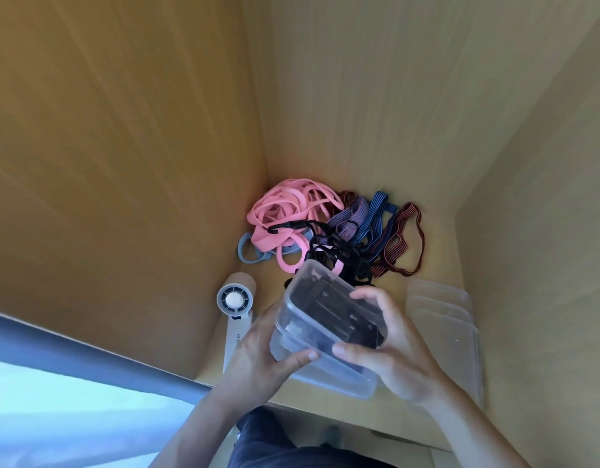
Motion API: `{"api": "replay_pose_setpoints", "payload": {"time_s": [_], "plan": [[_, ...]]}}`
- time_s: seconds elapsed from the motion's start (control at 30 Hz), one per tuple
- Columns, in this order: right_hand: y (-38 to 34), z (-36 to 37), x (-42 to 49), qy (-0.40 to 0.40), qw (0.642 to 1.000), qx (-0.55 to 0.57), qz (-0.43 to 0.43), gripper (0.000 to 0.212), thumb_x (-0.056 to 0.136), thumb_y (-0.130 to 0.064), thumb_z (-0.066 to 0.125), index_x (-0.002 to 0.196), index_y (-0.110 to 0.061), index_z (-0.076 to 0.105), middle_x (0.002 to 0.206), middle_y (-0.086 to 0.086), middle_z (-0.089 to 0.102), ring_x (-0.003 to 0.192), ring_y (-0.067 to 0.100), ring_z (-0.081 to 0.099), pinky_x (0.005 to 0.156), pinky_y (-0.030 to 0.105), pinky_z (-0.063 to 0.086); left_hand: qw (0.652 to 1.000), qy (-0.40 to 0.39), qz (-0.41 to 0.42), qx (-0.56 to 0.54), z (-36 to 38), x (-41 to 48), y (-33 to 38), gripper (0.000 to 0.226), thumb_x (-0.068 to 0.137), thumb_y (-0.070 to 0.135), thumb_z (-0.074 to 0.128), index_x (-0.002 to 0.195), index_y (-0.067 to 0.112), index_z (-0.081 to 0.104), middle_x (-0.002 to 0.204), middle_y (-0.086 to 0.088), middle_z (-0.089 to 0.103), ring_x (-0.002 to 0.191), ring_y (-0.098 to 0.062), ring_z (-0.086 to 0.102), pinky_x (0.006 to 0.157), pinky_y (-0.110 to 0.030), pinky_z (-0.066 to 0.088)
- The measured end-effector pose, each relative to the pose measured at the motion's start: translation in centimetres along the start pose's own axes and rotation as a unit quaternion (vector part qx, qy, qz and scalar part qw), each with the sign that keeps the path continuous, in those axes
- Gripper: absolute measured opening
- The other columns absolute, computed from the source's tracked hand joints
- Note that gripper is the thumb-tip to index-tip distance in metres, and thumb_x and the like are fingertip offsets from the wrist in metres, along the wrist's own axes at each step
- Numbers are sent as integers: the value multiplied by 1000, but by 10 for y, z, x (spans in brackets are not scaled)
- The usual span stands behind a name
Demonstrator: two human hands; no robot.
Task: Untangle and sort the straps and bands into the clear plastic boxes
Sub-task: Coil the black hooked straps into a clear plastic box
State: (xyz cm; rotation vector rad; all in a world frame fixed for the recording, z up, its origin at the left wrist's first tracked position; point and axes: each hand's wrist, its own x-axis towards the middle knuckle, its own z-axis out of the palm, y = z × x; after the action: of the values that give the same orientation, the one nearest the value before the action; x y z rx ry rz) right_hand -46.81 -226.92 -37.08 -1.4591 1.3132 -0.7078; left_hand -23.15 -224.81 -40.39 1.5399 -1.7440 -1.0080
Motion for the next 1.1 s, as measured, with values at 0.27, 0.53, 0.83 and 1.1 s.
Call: {"api": "replay_pose_setpoints", "payload": {"time_s": [0.27,0.53,0.83,1.1], "plan": [[-7,-2,-4,-15,999,28,-1,74,64,-48,86,127,-33,51,126,-2,61,116,17,60,98,48,49,1000,-1,7,-6,-12,1,12,110,68,73,78,156,41,20,160,23,28,149,-3,25,120,-40,30],[-15,-8,-11,-12,998,57,-14,69,63,-40,86,123,-33,53,120,-5,64,108,14,64,90,37,54,999,5,43,-24,-6,8,31,73,88,52,72,151,39,38,146,14,52,139,-19,45,111,-50,41],[-26,-14,-17,-15,992,122,-5,62,64,-28,85,119,-20,56,107,-7,70,100,14,67,82,23,52,998,29,52,-34,-2,5,42,67,92,50,65,152,34,38,137,9,58,132,-24,50,105,-46,44],[-35,-27,-20,2,985,172,-7,57,67,-31,84,117,-18,59,106,0,71,101,21,69,88,41,56,994,52,63,-75,1,18,67,60,90,51,62,143,28,51,130,10,63,125,-19,55,102,-32,46]]}}
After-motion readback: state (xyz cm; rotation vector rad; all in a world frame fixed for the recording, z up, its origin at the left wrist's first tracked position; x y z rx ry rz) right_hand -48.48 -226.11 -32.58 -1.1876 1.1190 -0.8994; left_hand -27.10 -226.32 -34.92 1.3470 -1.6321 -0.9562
